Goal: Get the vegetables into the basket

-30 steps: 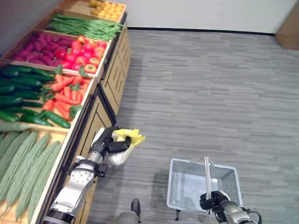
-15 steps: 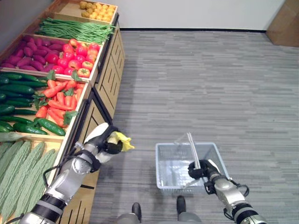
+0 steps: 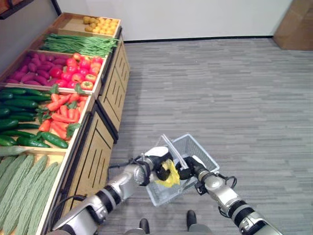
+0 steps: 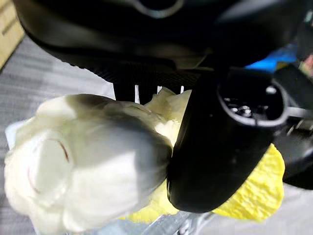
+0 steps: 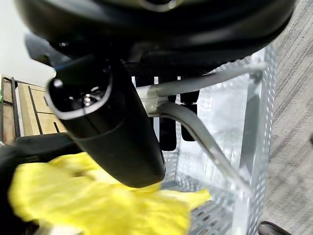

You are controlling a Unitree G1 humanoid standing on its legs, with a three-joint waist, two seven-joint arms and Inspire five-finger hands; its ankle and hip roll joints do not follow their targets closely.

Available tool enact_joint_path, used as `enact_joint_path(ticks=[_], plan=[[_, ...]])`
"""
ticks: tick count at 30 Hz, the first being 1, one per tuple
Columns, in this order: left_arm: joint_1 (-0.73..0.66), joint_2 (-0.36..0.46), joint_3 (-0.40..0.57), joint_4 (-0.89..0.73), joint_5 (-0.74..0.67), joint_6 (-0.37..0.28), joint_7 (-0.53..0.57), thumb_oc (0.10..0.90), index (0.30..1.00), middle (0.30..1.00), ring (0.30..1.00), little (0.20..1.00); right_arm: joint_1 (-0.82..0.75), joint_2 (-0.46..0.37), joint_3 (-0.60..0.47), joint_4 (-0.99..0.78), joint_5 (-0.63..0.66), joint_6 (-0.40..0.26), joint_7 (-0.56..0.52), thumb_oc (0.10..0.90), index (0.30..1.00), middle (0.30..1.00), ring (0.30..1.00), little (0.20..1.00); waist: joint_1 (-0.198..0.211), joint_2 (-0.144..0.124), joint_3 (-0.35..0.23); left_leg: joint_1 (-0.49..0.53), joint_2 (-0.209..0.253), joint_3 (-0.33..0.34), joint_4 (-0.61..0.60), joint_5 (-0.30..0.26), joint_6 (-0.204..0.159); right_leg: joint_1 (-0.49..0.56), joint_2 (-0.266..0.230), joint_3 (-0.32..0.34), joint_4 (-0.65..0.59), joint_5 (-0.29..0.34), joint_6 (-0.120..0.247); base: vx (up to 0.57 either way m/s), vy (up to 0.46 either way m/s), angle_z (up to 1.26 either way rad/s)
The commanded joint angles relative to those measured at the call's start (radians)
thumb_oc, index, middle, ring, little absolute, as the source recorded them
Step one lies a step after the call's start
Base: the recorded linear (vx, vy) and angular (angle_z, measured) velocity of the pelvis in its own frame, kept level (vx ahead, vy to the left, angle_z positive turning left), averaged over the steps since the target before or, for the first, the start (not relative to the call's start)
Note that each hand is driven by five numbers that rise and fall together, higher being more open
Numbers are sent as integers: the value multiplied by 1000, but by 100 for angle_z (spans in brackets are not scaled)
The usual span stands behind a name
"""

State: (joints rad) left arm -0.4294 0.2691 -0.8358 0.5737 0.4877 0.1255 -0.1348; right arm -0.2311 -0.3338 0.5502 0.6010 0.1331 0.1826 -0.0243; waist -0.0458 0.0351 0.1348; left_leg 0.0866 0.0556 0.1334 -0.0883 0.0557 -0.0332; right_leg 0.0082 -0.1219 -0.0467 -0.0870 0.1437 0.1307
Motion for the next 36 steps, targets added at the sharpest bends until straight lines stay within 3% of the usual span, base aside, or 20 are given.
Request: enact_joint_path(ticks=[1, 6, 12, 13, 14, 30, 33, 36], plan=[[-178, -14, -17, 107, 91, -19, 56, 400, 300, 300, 300, 300, -117, 21, -24, -178, 36, -132, 11, 400, 300, 300, 300, 300, 19, -15, -42, 6, 12, 5, 51, -56, -38, 26, -3, -12, 71, -113, 30, -28, -17, -18], [-176, -41, -36, 199, 136, -18, 39, 400, 300, 300, 300, 300, -84, 8, -4, -270, 54, -139, 40, 400, 300, 300, 300, 300, 5, -12, -40, 11, 21, 17, 25, -41, -46, 21, 1, -12, 63, -109, 31, 5, -11, -8], [-187, -43, -29, 218, 150, -40, 22, 400, 300, 300, 300, 300, 0, -44, -32, -413, 178, -155, 100, 400, 300, 300, 300, 300, -14, -6, -35, 15, 22, 21, 18, -39, -51, 23, 4, -17, 56, -109, 30, 0, 0, 0], [-186, -41, -31, 209, 154, -43, 18, 567, 533, 533, 533, 533, 7, -53, -35, -423, 177, -154, 101, 400, 300, 300, 300, 300, -15, -6, -35, 17, 23, 21, 17, -40, -51, 25, 4, -18, 54, -108, 31, 0, 0, 0], [-187, -37, -32, 201, 159, -46, 18, 900, 1000, 1000, 1000, 1000, 13, -56, -37, -427, 181, -157, 103, 400, 300, 300, 300, 300, -15, -6, -35, 19, 23, 22, 17, -41, -51, 26, 5, -18, 53, -107, 31, 0, 0, 0], [-168, -56, -34, 157, 103, -49, 7, 900, 1000, 1000, 1000, 1000, 38, -51, -41, -308, 123, -141, 97, 400, 300, 300, 300, 300, -8, -12, -48, 36, 24, 15, 19, -49, -50, 57, 6, -26, 45, -114, 29, 0, 0, 1], [-166, -34, -14, 123, 74, -48, 7, 900, 1000, 1000, 1000, 1000, 50, -49, -53, -253, 95, -133, 91, 400, 300, 300, 300, 300, -5, -9, -51, 36, 24, 15, 17, -47, -51, 57, 5, -29, 40, -110, 29, 0, 0, 0], [-146, 41, 30, 36, 21, -50, -10, 900, 1000, 1000, 1000, 1000, 85, -69, -109, -191, 57, -131, 79, 400, 300, 300, 300, 300, 0, -2, -55, 32, 26, 10, 12, -42, -55, 54, 3, -36, 34, -105, 30, 1, -4, 1]])
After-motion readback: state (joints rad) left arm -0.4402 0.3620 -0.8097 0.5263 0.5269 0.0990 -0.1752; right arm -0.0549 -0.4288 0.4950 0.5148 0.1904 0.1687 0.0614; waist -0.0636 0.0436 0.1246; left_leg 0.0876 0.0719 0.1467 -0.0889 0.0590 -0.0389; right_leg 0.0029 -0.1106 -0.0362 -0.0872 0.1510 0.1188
